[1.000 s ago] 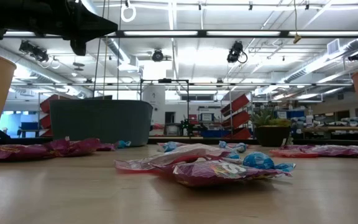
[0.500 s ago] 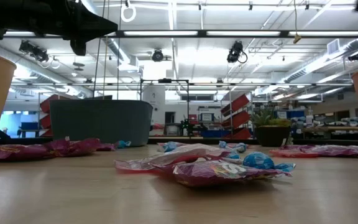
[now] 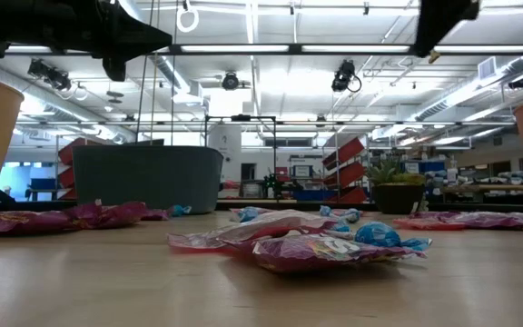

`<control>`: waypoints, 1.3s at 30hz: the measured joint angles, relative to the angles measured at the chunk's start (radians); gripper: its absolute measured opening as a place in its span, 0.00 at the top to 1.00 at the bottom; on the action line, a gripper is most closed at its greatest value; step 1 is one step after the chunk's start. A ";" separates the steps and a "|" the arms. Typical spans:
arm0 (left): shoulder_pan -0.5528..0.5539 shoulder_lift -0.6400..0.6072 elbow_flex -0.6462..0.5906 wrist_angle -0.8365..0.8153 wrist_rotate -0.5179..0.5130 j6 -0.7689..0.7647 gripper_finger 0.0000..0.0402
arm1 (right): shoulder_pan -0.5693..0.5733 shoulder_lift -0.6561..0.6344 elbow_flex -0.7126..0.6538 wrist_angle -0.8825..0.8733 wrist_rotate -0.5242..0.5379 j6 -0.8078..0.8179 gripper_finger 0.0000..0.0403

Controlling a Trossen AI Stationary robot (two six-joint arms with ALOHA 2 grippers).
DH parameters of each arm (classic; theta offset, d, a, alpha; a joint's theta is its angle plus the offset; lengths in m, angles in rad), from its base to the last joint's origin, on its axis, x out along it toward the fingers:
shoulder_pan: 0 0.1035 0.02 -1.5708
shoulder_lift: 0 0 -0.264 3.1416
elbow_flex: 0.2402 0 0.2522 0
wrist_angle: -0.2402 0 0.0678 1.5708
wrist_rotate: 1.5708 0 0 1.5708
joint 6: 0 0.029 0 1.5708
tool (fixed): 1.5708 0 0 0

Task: Sort candy
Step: Put the purple candy into the orange bin

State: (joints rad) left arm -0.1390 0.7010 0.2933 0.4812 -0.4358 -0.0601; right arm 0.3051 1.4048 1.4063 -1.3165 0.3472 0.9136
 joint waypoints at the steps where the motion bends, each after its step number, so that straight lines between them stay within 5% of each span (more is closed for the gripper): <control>1: 0.000 0.000 0.000 0.000 0.000 0.000 0.99 | -0.021 0.000 0.000 0.018 -0.005 -0.021 0.85; 8: 0.000 0.000 0.000 0.000 0.000 0.000 0.99 | -0.147 0.000 -0.047 0.121 -0.047 -0.134 0.85; 18: 0.000 0.000 0.000 0.000 0.000 -0.004 0.99 | -0.272 0.000 -0.310 0.422 -0.192 -0.243 0.83; 24: 0.000 0.000 0.000 0.000 0.000 -0.004 0.99 | -0.304 0.000 -0.430 0.505 -0.191 -0.219 0.80; 39: 0.000 0.000 0.000 0.000 0.000 -0.003 0.99 | -0.338 0.000 -0.543 0.538 -0.156 -0.471 0.74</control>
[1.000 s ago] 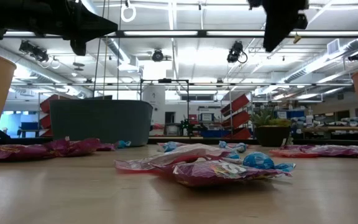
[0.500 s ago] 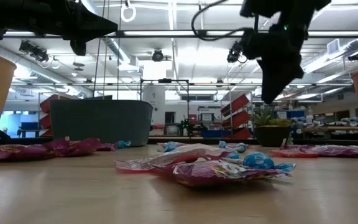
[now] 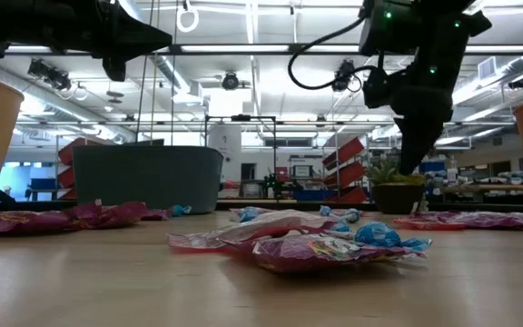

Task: Sort candy
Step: Put the purple candy into the orange bin

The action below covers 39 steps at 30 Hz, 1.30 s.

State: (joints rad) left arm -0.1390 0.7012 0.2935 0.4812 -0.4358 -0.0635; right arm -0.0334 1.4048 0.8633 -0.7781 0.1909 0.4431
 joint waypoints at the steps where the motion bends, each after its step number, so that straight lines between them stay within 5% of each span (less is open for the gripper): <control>1: 0.000 0.000 0.000 0.000 0.000 0.000 0.99 | 0.000 0.000 -0.005 0.000 0.000 -0.017 0.73; 25: 0.000 0.000 0.000 -0.006 0.000 0.006 0.99 | 0.022 0.000 -0.048 0.067 -0.002 -0.182 0.69; 39: 0.000 0.000 0.000 -0.029 0.000 0.007 0.99 | 0.027 0.000 -0.048 0.067 0.025 -0.056 0.62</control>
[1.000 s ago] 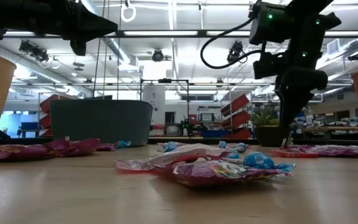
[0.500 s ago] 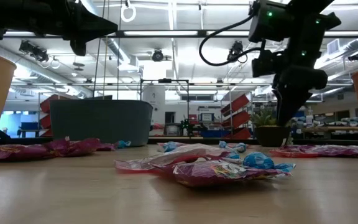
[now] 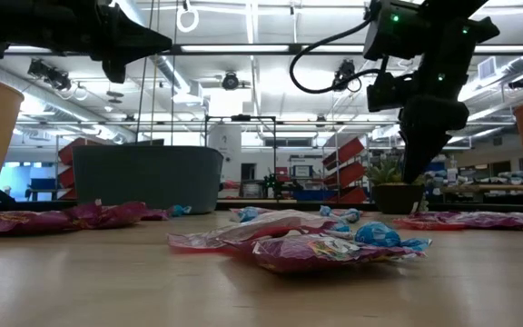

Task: Sort candy
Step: Put the purple candy into the orange bin

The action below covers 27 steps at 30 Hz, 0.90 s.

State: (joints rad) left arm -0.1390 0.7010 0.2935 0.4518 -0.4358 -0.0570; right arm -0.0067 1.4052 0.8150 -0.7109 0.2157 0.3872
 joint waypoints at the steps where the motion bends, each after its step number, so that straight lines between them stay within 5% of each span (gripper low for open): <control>1: 0.000 0.000 0.000 -0.003 0.000 0.000 0.99 | 0.000 0.000 0.000 0.000 0.000 0.029 0.62; 12: 0.000 0.000 0.000 -0.002 0.000 0.000 0.99 | 0.000 0.080 -0.002 -0.003 -0.005 0.404 0.61; 27: 0.000 0.000 0.000 -0.001 0.000 -0.003 0.99 | -0.002 0.219 -0.002 0.051 0.022 0.479 0.61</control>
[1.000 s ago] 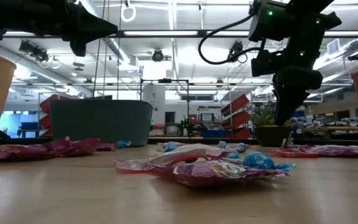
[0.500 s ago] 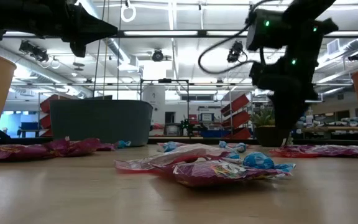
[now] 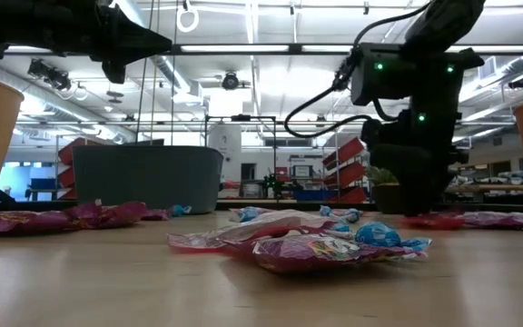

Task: Sort candy
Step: Put the purple candy into the orange bin

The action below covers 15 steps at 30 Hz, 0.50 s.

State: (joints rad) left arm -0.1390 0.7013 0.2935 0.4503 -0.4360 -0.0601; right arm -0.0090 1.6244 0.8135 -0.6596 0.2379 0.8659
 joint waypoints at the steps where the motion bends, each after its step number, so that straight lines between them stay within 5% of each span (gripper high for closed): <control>1: 0.000 0.000 0.000 0.000 0.000 0.000 0.99 | 0.000 0.001 0.000 0.013 0.003 -0.003 0.61; 7: 0.000 0.000 0.000 -0.001 0.000 0.000 0.99 | 0.000 0.004 0.000 0.097 -0.009 -0.029 0.68; 15: 0.000 0.000 0.000 0.000 0.000 0.000 0.99 | -0.001 0.003 0.000 0.111 -0.015 -0.054 0.91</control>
State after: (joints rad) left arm -0.1390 0.7013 0.2935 0.4505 -0.4362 -0.0605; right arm -0.0097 1.6276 0.8135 -0.5484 0.2226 0.8118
